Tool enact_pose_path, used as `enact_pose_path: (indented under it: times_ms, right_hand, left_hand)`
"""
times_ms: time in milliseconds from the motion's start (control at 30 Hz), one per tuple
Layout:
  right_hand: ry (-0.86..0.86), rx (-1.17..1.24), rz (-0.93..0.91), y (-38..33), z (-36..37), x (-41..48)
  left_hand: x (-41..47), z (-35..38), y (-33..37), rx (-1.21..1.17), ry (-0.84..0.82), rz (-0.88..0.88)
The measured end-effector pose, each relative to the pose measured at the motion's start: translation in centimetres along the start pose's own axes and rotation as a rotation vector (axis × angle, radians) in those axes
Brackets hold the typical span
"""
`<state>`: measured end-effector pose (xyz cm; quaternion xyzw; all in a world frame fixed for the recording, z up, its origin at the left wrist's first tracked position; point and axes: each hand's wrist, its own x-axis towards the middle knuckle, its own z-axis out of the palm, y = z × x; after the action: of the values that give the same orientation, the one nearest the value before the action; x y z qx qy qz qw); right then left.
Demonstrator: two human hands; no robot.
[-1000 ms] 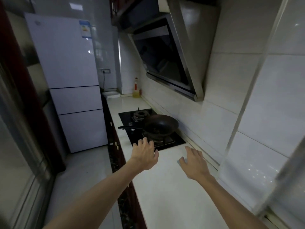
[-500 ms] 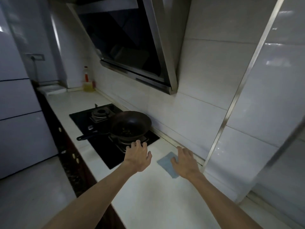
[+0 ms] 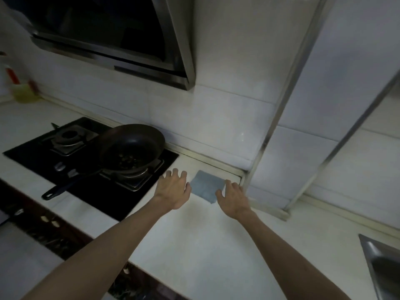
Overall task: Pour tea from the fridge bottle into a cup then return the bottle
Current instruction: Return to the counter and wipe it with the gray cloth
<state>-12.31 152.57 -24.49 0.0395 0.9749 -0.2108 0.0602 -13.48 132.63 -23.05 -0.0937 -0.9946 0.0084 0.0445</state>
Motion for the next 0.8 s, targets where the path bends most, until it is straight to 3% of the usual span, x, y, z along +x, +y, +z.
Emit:
enact_pose_path:
  times_ms: [800]
  right_hand:
    - [-0.180,0.015,0.077,3.9,11.1,15.7]
  left_hand:
    - [14.2,14.3,-3.2,-0.067,-0.206,0.064]
